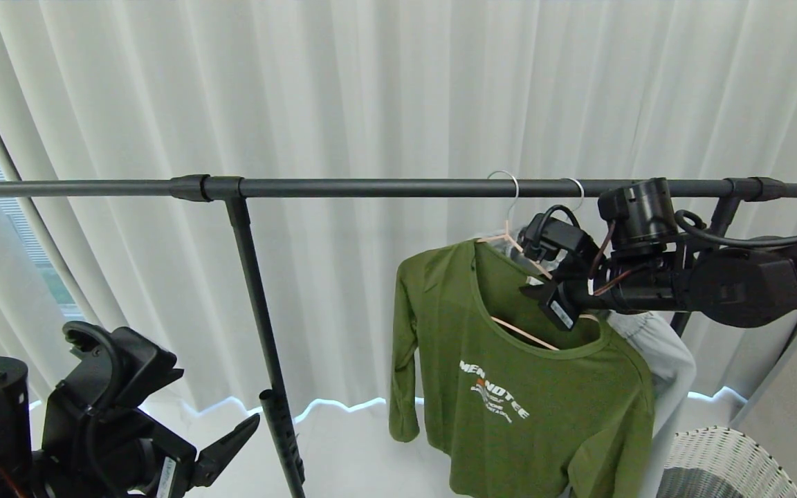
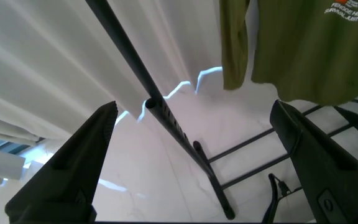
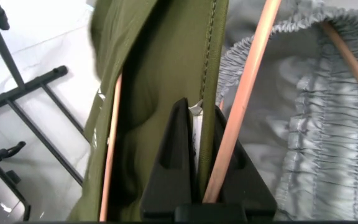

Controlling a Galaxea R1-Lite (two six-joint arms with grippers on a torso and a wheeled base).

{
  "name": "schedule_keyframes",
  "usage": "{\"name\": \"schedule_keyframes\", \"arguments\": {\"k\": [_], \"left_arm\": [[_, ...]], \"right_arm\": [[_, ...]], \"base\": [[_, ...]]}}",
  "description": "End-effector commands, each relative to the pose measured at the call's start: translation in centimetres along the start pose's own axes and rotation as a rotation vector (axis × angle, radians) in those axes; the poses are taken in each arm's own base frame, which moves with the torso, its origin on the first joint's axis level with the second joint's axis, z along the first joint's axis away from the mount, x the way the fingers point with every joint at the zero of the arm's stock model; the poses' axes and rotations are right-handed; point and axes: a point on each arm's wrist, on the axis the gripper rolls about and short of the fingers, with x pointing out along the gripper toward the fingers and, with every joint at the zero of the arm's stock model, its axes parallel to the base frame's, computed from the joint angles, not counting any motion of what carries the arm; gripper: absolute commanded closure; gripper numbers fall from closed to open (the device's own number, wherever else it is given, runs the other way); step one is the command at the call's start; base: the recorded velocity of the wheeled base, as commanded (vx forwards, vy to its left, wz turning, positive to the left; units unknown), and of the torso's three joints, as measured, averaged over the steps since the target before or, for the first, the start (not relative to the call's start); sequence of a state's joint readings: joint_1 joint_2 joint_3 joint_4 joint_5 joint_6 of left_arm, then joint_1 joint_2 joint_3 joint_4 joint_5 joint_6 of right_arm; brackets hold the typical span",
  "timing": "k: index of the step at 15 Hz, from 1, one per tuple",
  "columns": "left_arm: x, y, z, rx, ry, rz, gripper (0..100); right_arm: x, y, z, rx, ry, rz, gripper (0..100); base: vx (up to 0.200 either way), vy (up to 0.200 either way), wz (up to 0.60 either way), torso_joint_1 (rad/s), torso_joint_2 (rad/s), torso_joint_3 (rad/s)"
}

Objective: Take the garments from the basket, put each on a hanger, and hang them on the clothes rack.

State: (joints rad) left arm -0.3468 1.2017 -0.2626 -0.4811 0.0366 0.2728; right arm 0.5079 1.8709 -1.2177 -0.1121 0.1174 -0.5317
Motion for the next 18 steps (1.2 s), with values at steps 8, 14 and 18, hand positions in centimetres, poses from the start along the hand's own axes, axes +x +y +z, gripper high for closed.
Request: {"name": "schedule_keyframes", "arguments": {"k": [8, 14, 18], "left_arm": [[-0.3, 0.0, -0.2, 0.000, -0.007, 0.002, 0], [-0.4, 0.0, -0.4, -0.002, 0.000, 0.005, 0], [-0.4, 0.2, -0.6, -0.013, 0.009, 0.019, 0]], "right_arm": [[-0.1, -0.1, 0.3, -0.006, -0.056, -0.033, 0], [-3.2, 0.9, 1.5, 0.028, -0.143, -0.049, 0], [-8.1, 1.1, 2.0, 0.060, -0.217, -0.081, 0]], "base": [[0.000, 0.000, 0.00, 0.000, 0.00, 0.000], [0.000, 0.000, 0.00, 0.000, 0.00, 0.000], [0.000, 0.000, 0.00, 0.000, 0.00, 0.000]]}}
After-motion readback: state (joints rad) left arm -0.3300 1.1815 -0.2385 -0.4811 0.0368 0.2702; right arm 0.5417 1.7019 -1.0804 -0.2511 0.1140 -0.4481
